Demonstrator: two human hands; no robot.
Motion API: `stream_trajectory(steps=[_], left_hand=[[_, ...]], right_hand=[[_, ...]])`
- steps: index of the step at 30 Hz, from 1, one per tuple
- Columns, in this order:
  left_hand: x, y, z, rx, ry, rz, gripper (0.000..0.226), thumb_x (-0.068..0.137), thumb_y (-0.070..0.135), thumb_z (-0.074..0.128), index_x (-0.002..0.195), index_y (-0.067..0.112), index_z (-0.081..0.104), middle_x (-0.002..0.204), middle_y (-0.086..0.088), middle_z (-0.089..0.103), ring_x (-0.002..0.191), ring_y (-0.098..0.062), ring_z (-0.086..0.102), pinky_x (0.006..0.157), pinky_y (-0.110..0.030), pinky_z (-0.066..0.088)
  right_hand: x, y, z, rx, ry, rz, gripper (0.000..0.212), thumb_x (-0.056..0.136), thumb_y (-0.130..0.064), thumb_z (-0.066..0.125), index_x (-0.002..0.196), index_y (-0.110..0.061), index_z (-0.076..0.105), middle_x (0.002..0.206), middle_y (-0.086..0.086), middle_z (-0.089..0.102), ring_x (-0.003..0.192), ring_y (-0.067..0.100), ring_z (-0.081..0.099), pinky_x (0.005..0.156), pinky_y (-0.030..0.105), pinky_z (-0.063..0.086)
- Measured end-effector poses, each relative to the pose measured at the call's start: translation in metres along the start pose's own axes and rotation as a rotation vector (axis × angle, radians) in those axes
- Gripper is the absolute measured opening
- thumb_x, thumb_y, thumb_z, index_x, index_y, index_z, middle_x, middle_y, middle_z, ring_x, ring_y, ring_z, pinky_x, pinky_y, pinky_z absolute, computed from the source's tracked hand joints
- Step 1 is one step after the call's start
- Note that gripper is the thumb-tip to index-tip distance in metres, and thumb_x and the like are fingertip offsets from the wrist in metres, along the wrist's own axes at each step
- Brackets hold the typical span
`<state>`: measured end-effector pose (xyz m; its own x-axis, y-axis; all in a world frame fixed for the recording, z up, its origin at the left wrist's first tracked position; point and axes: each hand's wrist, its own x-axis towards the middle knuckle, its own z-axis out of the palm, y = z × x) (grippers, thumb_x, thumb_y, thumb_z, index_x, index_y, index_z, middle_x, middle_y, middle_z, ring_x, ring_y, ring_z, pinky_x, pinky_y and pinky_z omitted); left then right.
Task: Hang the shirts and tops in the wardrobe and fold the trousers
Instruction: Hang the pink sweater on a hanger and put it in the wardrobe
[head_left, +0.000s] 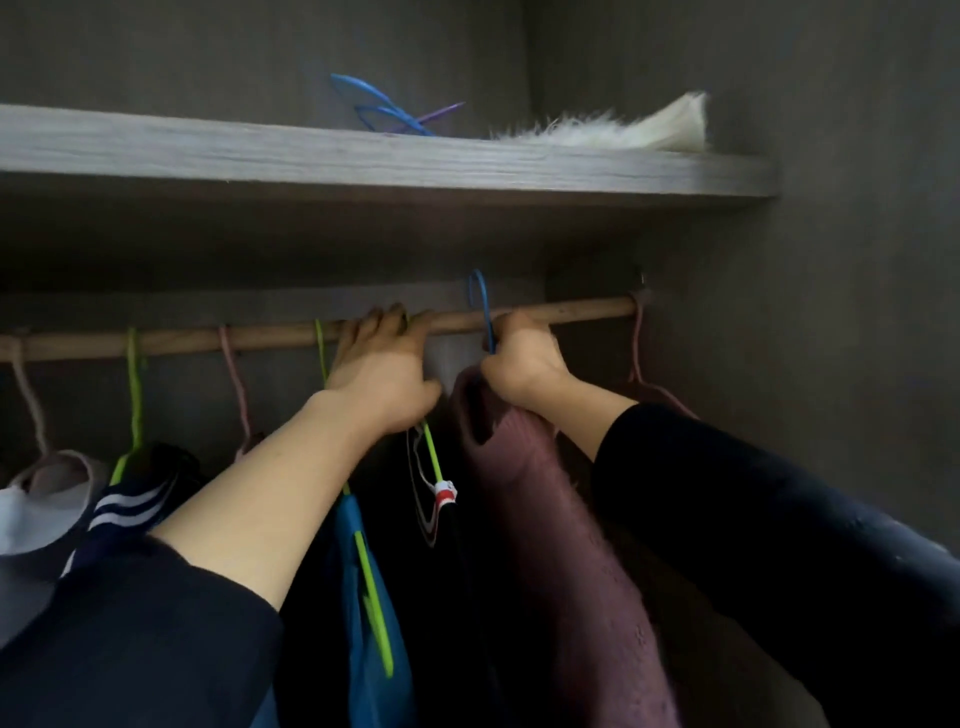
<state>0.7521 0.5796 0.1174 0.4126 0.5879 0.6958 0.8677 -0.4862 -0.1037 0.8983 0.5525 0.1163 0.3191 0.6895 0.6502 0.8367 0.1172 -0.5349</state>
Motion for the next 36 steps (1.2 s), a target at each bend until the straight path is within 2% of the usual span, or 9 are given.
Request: stream_trajectory(steps=[7,11,14,16,18,22,26,31,36], left_hand=[[0.008,-0.007,0.014,0.0,0.112,0.011,0.074,0.084,0.037,0.058,0.148,0.022,0.024,0.142,-0.01,0.034,0.13,-0.03,0.031,0.103,-0.038,0.032],[0.007,-0.007,0.019,-0.03,0.149,0.002,0.072,0.083,0.035,0.058,0.147,0.022,0.027,0.141,-0.01,0.035,0.13,-0.03,0.03,0.104,-0.039,0.031],[0.006,-0.006,0.02,-0.053,0.169,-0.017,0.07,0.083,0.034,0.059,0.146,0.022,0.031,0.14,-0.01,0.036,0.129,-0.03,0.03,0.103,-0.038,0.031],[0.006,-0.004,0.021,-0.065,0.178,-0.028,0.068,0.082,0.033,0.06,0.144,0.021,0.034,0.139,-0.01,0.037,0.129,-0.031,0.03,0.103,-0.038,0.031],[0.005,-0.003,0.021,-0.07,0.182,-0.035,0.068,0.082,0.032,0.06,0.143,0.021,0.035,0.138,-0.01,0.037,0.129,-0.031,0.03,0.103,-0.038,0.031],[0.005,-0.001,0.021,-0.063,0.179,-0.04,0.069,0.081,0.031,0.062,0.143,0.02,0.035,0.138,-0.012,0.038,0.128,-0.032,0.031,0.101,-0.038,0.032],[0.004,0.002,0.023,-0.067,0.181,-0.055,0.07,0.08,0.031,0.064,0.143,0.019,0.036,0.137,-0.013,0.038,0.128,-0.033,0.031,0.1,-0.04,0.034],[0.005,0.005,0.024,-0.091,0.185,-0.079,0.069,0.08,0.031,0.064,0.142,0.02,0.036,0.137,-0.012,0.037,0.129,-0.032,0.03,0.098,-0.041,0.037],[0.006,0.005,0.022,-0.085,0.171,-0.083,0.071,0.081,0.032,0.064,0.144,0.02,0.033,0.14,-0.011,0.035,0.13,-0.031,0.03,0.1,-0.04,0.036]], right_hand=[[0.001,0.025,0.031,-0.121,-0.051,-0.026,0.028,0.08,-0.012,0.06,0.108,-0.009,0.061,0.11,0.013,0.062,0.102,0.032,0.06,0.083,0.037,0.053],[0.004,0.027,0.029,-0.166,-0.105,-0.066,0.021,0.085,-0.023,0.062,0.102,-0.012,0.063,0.102,0.012,0.063,0.097,0.031,0.061,0.078,0.034,0.052],[0.004,0.031,0.007,-0.209,-0.095,-0.102,0.021,0.09,-0.036,0.055,0.088,-0.017,0.065,0.091,0.011,0.065,0.093,0.031,0.064,0.073,0.031,0.049],[0.001,0.039,-0.016,-0.419,0.033,-0.116,0.024,0.091,-0.033,0.053,0.098,-0.013,0.065,0.101,0.016,0.066,0.099,0.035,0.064,0.074,0.033,0.046],[-0.004,0.054,-0.039,-0.783,0.131,-0.165,0.025,0.092,-0.026,0.053,0.107,-0.008,0.063,0.109,0.016,0.067,0.1,0.035,0.065,0.07,0.033,0.045],[-0.016,0.094,-0.057,-1.178,0.072,-0.134,0.033,0.092,-0.024,0.055,0.121,-0.008,0.055,0.114,0.011,0.063,0.1,0.028,0.064,0.064,0.03,0.039],[-0.021,0.116,-0.056,-1.307,-0.021,-0.055,0.034,0.095,-0.013,0.049,0.128,-0.007,0.054,0.125,0.011,0.056,0.113,0.027,0.054,0.076,0.032,0.048],[-0.017,0.114,-0.054,-1.247,-0.089,-0.054,0.031,0.096,-0.006,0.045,0.122,-0.013,0.061,0.122,0.006,0.063,0.112,0.026,0.061,0.079,0.031,0.048],[-0.011,0.099,-0.058,-0.667,0.01,0.156,0.029,0.093,-0.022,0.054,0.116,-0.006,0.059,0.116,0.015,0.062,0.106,0.033,0.061,0.071,0.032,0.041]])
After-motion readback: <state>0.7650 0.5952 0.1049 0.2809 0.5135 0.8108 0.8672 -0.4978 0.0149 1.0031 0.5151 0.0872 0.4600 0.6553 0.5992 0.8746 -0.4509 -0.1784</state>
